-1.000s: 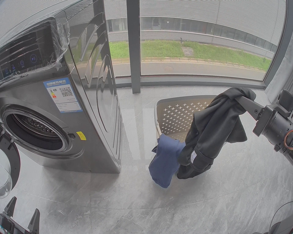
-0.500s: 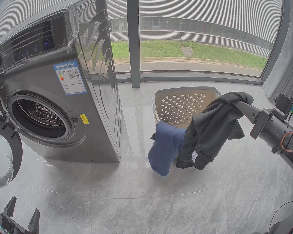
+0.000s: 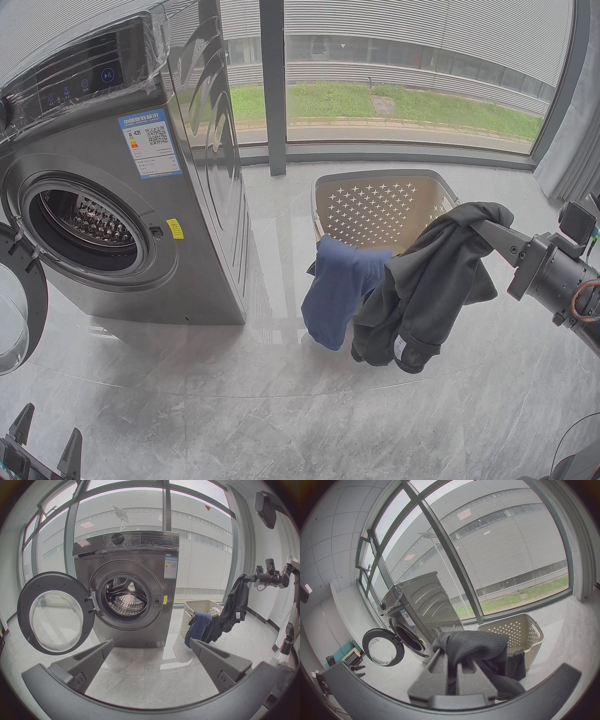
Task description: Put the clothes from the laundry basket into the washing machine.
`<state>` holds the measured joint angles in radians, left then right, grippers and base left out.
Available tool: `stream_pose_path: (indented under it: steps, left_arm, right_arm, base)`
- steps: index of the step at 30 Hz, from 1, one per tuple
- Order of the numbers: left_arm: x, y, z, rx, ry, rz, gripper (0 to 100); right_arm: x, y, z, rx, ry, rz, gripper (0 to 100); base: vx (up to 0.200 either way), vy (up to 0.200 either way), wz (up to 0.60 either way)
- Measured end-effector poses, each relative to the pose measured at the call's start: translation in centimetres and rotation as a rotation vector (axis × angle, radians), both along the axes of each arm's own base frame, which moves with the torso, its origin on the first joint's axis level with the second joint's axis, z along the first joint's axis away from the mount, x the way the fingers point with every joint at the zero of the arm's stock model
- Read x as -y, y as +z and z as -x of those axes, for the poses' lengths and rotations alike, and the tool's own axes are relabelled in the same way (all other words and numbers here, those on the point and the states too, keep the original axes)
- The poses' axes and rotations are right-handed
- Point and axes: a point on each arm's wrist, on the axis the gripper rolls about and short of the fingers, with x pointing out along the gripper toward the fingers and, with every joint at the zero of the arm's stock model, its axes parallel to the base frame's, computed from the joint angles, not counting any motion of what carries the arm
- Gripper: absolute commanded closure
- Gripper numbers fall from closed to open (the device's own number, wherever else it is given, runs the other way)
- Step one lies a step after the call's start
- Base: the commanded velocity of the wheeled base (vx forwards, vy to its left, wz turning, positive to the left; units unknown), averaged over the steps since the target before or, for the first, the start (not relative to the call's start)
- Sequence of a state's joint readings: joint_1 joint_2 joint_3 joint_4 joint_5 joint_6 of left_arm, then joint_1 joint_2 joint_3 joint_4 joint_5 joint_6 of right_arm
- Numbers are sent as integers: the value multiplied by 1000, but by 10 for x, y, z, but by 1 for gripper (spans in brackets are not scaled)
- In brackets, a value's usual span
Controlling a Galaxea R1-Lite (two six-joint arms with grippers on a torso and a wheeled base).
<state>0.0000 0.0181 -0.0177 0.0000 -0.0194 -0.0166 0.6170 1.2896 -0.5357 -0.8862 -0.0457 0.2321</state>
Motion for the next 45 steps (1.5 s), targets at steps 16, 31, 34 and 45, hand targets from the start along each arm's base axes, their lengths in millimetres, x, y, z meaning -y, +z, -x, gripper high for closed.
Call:
stream_pose_path:
  steps: [16, 31, 34, 45]
  left_arm:
    - [0, 0, 0, 0, -1, 0, 0]
    - [0, 0, 0, 0, -1, 0, 0]
    - [0, 0, 0, 0, -2, 0, 0]
    - [0, 0, 0, 0, 0, 0, 0]
  right_arm:
    - [0, 0, -1, -10, 3, -19, 100]
    - [1, 0, -1, -8, -2, -10, 100]
    - [1, -1, -1, -10, -2, -9, 100]
    - [1, -4, -1, -20, -3, -2, 100]
  base:
    - [0, 200, 0]
    - [0, 133, 0]
    - [-67, 0, 0]
    - [-200, 0, 0]
